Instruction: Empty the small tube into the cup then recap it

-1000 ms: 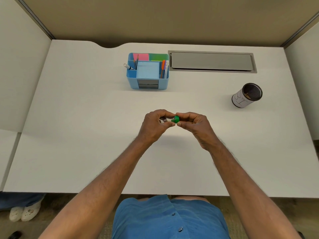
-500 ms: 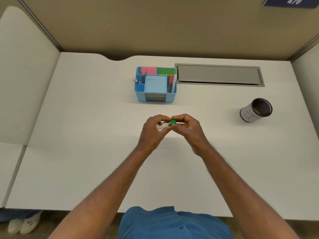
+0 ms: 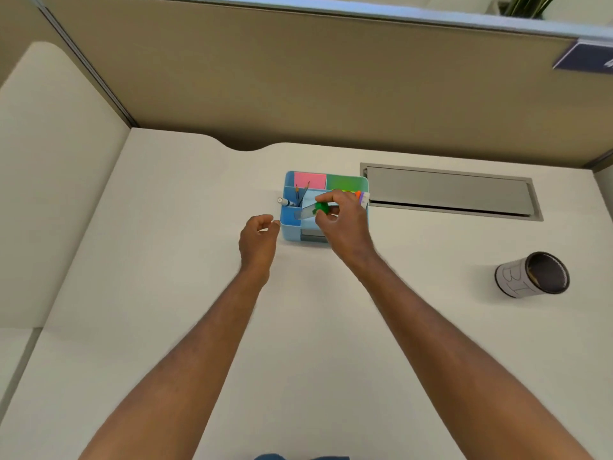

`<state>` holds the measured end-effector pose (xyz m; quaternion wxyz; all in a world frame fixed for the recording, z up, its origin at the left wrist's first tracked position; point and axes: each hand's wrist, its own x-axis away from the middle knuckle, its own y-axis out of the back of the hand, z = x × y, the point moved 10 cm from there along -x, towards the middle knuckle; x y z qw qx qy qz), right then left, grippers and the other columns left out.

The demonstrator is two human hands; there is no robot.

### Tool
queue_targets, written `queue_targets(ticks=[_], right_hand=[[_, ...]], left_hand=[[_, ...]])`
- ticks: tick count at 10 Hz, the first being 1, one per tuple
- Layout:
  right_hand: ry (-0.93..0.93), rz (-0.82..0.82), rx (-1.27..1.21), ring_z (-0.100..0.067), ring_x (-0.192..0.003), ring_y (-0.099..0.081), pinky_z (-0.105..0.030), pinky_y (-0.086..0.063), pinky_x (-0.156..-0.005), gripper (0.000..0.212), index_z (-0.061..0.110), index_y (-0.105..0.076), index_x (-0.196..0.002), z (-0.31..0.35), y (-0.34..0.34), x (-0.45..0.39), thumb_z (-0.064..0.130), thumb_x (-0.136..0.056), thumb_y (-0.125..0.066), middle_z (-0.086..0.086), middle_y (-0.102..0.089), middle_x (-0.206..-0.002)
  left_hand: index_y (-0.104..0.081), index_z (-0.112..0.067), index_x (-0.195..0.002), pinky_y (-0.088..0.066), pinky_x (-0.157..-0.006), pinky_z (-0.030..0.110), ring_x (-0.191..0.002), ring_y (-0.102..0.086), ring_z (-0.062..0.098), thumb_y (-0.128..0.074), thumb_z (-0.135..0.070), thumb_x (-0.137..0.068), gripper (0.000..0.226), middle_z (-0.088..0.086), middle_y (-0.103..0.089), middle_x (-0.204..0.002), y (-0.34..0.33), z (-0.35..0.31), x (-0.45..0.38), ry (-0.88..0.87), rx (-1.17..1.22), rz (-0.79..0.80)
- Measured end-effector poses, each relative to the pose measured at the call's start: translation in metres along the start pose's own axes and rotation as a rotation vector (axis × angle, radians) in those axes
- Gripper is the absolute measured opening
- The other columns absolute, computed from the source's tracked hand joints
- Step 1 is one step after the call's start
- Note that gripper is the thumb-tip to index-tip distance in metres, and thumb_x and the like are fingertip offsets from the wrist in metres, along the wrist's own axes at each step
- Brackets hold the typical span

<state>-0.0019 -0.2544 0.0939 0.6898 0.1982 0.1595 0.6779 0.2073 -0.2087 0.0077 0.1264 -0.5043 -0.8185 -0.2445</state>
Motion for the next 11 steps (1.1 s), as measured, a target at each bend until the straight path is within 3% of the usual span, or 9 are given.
queue_targets(ticks=[2, 4, 5, 7, 8, 9, 11], right_hand=[[0.099, 0.146, 0.267, -0.022, -0.109, -0.063, -0.034, -0.056, -0.093, 0.021, 0.014, -0.066, -0.116, 0.002, -0.052, -0.021, 0.008, -0.096, -0.068, -0.008, -0.063, -0.122], [0.155, 0.237, 0.568, -0.025, -0.099, -0.058, -0.04, -0.053, -0.075, 0.011, 0.016, -0.062, -0.106, 0.002, -0.083, -0.028, 0.015, -0.096, -0.067, -0.007, -0.07, -0.106], [0.147, 0.259, 0.62, -0.026, -0.1, -0.059, -0.043, -0.055, -0.079, 0.008, 0.015, -0.066, -0.104, 0.0, -0.087, -0.031, 0.014, -0.096, -0.065, -0.007, -0.071, -0.104], [0.149, 0.341, 0.716, -0.027, -0.11, -0.061, -0.038, -0.051, -0.083, 0.025, 0.018, -0.075, -0.114, -0.009, -0.099, -0.036, 0.007, -0.099, -0.059, -0.007, -0.075, -0.113], [0.173, 0.389, 0.806, -0.028, -0.11, -0.059, -0.038, -0.052, -0.083, 0.028, 0.016, -0.074, -0.117, -0.013, -0.106, -0.034, 0.003, -0.097, -0.061, -0.01, -0.074, -0.113], [0.175, 0.396, 0.821, -0.027, -0.108, -0.059, -0.039, -0.054, -0.083, 0.027, 0.014, -0.074, -0.116, -0.013, -0.108, -0.032, 0.001, -0.096, -0.062, -0.01, -0.073, -0.113], [0.192, 0.193, 0.615, -0.026, -0.112, -0.061, -0.042, -0.058, -0.087, 0.023, 0.013, -0.071, -0.12, -0.002, -0.076, -0.022, 0.008, -0.099, -0.061, -0.009, -0.068, -0.122]], left_hand=[[-0.068, -0.014, -0.118, -0.056, -0.1, 0.044, -0.11, -0.066, 0.023, -0.065, -0.021, -0.097, 0.022, 0.005, -0.07, -0.119, -0.009, 0.004, -0.026, 0.005, 0.021, -0.011], [-0.068, -0.014, -0.118, -0.057, -0.098, 0.036, -0.108, -0.066, 0.021, -0.065, -0.015, -0.097, 0.021, 0.006, -0.07, -0.12, -0.014, 0.007, -0.037, -0.023, 0.041, 0.003], [-0.068, -0.013, -0.119, -0.057, -0.097, 0.034, -0.106, -0.066, 0.019, -0.064, -0.014, -0.098, 0.022, 0.006, -0.07, -0.119, -0.016, 0.006, -0.038, -0.039, 0.046, 0.01], [-0.069, -0.014, -0.117, -0.056, -0.092, 0.028, -0.101, -0.066, 0.018, -0.063, -0.015, -0.099, 0.019, 0.001, -0.07, -0.113, -0.018, 0.008, -0.04, -0.08, 0.003, -0.002], [-0.069, -0.016, -0.116, -0.052, -0.083, 0.018, -0.098, -0.065, 0.015, -0.064, -0.016, -0.099, 0.018, -0.003, -0.068, -0.109, -0.02, 0.008, -0.042, -0.093, -0.019, -0.013], [-0.069, -0.016, -0.116, -0.053, -0.084, 0.019, -0.098, -0.065, 0.015, -0.064, -0.016, -0.099, 0.018, -0.003, -0.069, -0.109, -0.02, 0.009, -0.042, -0.096, -0.026, -0.008], [-0.067, -0.015, -0.118, -0.048, -0.078, 0.012, -0.1, -0.064, 0.014, -0.063, -0.017, -0.099, 0.019, 0.001, -0.069, -0.116, -0.014, -0.003, -0.034, -0.149, -0.07, -0.073]])
